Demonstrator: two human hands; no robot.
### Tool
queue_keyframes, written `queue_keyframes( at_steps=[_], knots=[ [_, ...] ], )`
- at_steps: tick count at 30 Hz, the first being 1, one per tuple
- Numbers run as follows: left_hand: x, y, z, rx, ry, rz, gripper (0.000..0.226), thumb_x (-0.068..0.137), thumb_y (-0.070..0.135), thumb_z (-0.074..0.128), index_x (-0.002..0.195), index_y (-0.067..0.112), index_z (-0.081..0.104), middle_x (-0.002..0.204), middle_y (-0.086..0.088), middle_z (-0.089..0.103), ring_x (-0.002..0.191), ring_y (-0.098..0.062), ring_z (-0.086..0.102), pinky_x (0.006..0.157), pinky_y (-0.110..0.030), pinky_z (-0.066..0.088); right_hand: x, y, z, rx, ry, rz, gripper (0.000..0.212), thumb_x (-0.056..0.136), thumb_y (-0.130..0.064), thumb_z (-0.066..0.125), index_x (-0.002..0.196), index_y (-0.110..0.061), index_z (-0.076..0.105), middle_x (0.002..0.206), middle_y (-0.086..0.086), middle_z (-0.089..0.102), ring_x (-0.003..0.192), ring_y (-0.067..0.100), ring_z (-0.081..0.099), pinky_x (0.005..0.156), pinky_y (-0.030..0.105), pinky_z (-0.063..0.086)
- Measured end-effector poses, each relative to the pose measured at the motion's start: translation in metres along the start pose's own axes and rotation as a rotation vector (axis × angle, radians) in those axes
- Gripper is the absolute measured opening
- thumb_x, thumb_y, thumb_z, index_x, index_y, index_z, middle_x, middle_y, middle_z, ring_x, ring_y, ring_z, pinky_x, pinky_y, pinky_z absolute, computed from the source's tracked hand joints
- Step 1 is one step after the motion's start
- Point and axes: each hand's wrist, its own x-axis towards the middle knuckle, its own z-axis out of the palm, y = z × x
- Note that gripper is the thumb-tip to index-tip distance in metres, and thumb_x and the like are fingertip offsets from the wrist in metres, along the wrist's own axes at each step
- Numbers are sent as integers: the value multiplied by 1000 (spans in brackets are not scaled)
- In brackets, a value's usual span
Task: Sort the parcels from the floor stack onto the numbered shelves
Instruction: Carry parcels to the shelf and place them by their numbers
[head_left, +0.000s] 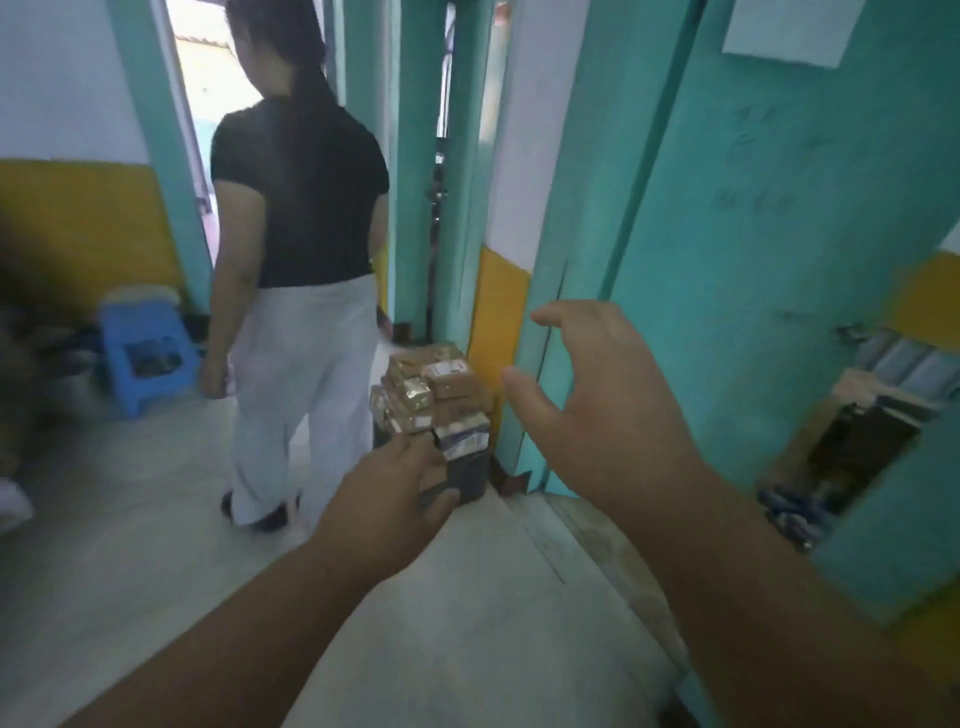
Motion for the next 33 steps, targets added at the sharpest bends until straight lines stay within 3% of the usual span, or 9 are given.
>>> queue_keyframes(
  at_steps=[6,12,16,21,25,29,33],
  knots=[
    [75,-68,7,19,-50,-62,37,89,48,67,123,35,62,117,8,62,101,-12,61,82,-25,50,63,21,70,-42,-99,50,51,91,-49,62,135,-29,49,134,-4,50,123,17,48,105,39,40],
    [170,-120,45,-30,-121,-106,35,92,44,65,124,30,62,116,11,61,89,-4,56,69,-10,42,146,77,156,-13,-147,38,51,91,-50,63,135,-28,49,133,-3,51,121,16,48,104,38,41],
    [245,-161,52,24,-149,-197,40,93,50,61,129,32,57,123,7,60,102,-10,58,83,-21,48,222,111,222,80,-203,74,51,91,-49,63,134,-27,49,132,-2,49,119,16,48,99,35,40],
    [324,-215,61,42,-179,-281,41,93,50,61,130,31,56,125,9,57,105,-10,58,86,-24,50,310,136,304,114,-293,76,51,91,-51,60,135,-29,47,135,-4,47,118,14,48,94,29,41],
    [385,-272,89,30,-214,-329,42,93,49,61,131,30,56,125,8,58,105,-12,59,87,-27,52,361,158,372,129,-322,112,50,90,-48,64,134,-28,49,133,-2,47,115,15,49,95,34,46],
    [466,-341,129,-20,-343,-277,39,94,48,60,130,33,55,117,9,58,97,-9,58,82,-22,50,411,190,448,76,-317,215,49,90,-45,63,134,-25,51,131,-2,49,114,11,47,90,26,36],
    [570,-415,184,-185,-456,-256,15,95,34,64,107,35,55,96,15,53,76,-1,55,67,-13,43,457,222,535,-17,-314,336,48,89,-44,65,129,-21,54,123,0,54,103,8,44,83,24,36]
  ],
)
